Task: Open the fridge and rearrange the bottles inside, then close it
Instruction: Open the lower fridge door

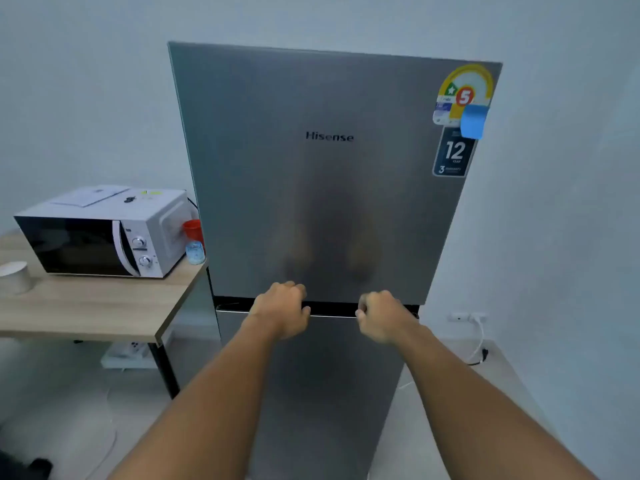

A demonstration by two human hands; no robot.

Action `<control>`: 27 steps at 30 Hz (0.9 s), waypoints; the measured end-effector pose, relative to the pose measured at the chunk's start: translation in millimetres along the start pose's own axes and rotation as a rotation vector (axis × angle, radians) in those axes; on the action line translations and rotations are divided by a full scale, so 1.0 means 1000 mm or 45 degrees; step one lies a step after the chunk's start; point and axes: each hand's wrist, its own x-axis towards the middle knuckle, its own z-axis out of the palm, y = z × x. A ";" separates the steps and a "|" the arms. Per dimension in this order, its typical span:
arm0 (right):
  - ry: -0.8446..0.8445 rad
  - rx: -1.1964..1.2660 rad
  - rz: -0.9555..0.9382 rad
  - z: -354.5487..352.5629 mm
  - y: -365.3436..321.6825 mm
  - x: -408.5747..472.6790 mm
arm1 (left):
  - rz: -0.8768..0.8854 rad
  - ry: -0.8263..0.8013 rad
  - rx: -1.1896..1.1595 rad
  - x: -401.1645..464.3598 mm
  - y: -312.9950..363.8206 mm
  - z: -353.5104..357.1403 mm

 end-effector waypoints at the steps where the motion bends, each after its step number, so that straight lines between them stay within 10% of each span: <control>1: -0.041 -0.016 0.012 0.009 -0.001 0.001 | -0.009 -0.067 0.002 0.001 -0.002 0.006; 6: -0.100 -0.035 -0.003 0.058 -0.003 0.012 | -0.047 -0.317 0.056 0.011 -0.025 0.055; 16: 0.302 0.227 0.289 0.111 -0.012 0.043 | -0.292 0.048 -0.577 0.028 -0.066 0.087; 27: 0.335 0.067 0.373 0.108 -0.017 0.053 | -0.402 0.170 -0.242 0.036 -0.062 0.079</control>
